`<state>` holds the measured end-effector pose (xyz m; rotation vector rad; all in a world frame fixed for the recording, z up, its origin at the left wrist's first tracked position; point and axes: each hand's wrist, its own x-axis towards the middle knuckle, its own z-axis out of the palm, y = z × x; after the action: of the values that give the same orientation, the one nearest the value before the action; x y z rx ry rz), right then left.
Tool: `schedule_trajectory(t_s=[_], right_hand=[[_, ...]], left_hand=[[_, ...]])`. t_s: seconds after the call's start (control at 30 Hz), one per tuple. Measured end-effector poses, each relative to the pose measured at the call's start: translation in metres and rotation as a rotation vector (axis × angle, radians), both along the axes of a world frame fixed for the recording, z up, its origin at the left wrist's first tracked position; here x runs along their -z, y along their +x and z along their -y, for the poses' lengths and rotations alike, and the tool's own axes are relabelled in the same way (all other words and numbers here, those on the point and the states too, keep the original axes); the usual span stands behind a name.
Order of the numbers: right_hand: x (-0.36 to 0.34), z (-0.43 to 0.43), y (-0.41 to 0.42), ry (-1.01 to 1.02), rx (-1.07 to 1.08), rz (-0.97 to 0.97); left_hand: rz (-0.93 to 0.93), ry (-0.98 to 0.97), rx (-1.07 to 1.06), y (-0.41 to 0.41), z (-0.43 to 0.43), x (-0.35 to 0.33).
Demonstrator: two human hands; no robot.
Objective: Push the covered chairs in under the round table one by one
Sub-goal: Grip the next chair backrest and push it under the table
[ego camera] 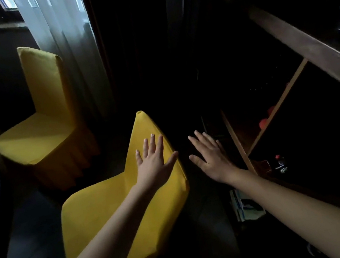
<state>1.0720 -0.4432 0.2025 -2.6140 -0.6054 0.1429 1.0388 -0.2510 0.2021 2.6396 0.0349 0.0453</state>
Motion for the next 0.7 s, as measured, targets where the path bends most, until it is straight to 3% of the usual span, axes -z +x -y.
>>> schedule_trajectory(t_s=[0.37, 0.7], right_hand=[[0.021, -0.042, 0.116, -0.013, -0.158, -0.039], [0.024, -0.139, 0.242, -0.186, -0.771, 0.007]], left_hand=[[-0.016, 0.094, -0.168, 0.072, -0.033, 0.013], [-0.192, 0.033, -0.646, 0.128, -0.063, 0.01]])
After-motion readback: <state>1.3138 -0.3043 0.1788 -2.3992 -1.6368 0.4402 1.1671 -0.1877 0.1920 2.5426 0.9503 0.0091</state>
